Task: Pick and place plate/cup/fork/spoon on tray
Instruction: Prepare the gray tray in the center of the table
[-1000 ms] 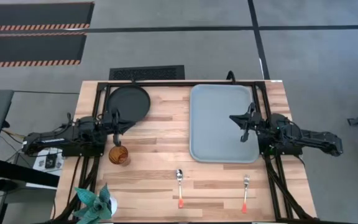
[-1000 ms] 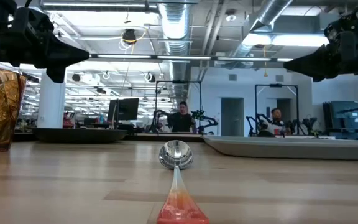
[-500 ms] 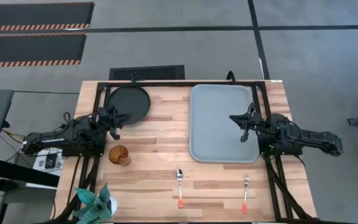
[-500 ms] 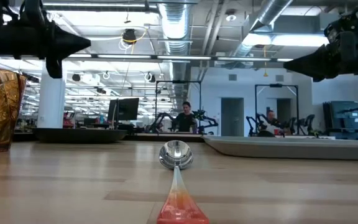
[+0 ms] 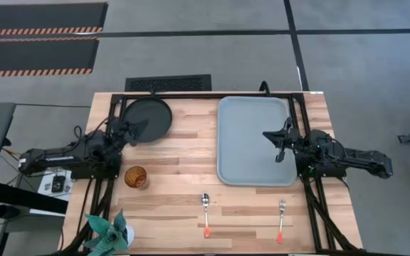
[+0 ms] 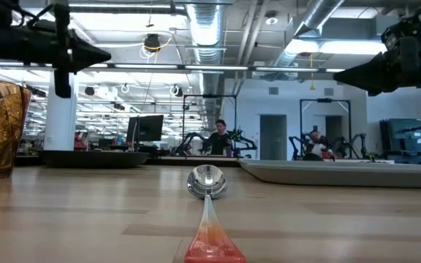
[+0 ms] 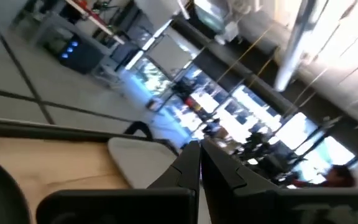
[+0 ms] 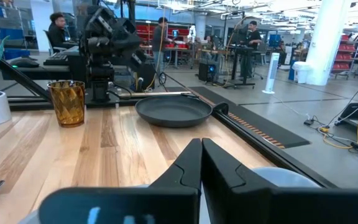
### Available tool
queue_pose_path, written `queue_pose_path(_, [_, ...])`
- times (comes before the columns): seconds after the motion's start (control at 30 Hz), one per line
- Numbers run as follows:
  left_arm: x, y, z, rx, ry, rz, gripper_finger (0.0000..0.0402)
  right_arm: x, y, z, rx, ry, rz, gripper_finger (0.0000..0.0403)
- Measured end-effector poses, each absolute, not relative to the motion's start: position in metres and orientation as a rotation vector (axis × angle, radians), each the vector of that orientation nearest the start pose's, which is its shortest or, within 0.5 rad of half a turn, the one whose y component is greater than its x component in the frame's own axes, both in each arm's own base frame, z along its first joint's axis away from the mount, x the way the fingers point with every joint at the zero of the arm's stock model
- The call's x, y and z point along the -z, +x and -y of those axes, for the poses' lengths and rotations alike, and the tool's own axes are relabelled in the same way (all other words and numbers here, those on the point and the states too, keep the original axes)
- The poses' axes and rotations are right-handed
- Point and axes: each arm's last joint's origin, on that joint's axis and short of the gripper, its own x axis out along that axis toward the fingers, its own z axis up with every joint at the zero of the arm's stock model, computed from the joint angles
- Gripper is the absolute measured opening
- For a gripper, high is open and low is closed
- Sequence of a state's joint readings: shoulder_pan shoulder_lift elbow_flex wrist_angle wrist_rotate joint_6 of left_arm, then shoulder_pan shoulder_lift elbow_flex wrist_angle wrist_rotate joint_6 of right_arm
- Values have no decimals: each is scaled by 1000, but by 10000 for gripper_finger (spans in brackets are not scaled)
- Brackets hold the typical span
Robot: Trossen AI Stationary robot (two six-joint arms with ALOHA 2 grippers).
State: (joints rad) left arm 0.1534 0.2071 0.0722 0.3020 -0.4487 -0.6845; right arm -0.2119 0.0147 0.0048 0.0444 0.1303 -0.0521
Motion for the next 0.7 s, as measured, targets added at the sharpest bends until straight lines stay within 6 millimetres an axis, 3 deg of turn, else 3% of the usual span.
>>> queue_pose_path(0.17, [-228,121,-30,-507,-657,280,0,-168,95,24,343,-53,26,29])
queue_pose_path(0.47, [-265,176,-35,-426,-677,45,0,-168,95,24,343,-53,26,29])
queue_pose_path(0.7, [-269,221,-35,-413,-696,-97,0,-168,95,24,343,-53,26,27])
